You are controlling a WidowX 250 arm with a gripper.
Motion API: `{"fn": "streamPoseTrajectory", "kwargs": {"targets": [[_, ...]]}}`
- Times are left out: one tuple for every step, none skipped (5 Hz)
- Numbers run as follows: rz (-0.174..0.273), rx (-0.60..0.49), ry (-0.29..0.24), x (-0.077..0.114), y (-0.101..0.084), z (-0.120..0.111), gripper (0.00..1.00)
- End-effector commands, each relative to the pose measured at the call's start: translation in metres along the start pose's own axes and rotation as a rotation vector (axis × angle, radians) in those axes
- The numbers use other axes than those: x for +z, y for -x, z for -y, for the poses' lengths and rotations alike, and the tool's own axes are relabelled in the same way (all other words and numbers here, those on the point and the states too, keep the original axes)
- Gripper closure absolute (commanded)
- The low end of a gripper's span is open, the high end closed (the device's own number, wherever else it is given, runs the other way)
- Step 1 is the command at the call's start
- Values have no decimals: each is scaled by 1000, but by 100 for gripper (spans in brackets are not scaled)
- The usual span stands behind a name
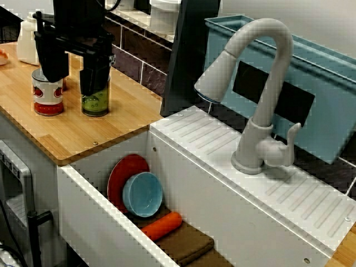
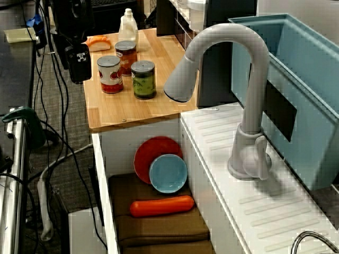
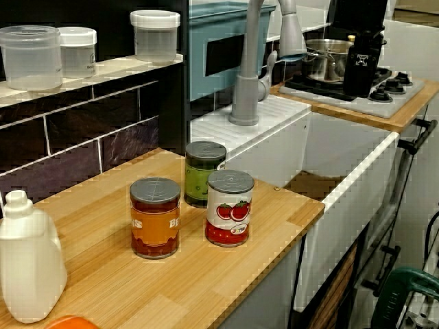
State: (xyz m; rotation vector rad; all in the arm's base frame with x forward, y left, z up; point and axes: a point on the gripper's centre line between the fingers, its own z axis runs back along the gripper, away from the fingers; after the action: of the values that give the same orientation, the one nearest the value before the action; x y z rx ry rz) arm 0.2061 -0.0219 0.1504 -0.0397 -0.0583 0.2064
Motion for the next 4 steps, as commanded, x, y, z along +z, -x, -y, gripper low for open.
{"fn": "streamPoseTrajectory", "kwargs": {"targets": [[146,-107,-75,4,-33,-3,0],[240,-103,-125,3,-56,-3,0],[316,-47,-172,0,-77,-5,0],[340,-45,-226,-8,-86,-1,0]]}}
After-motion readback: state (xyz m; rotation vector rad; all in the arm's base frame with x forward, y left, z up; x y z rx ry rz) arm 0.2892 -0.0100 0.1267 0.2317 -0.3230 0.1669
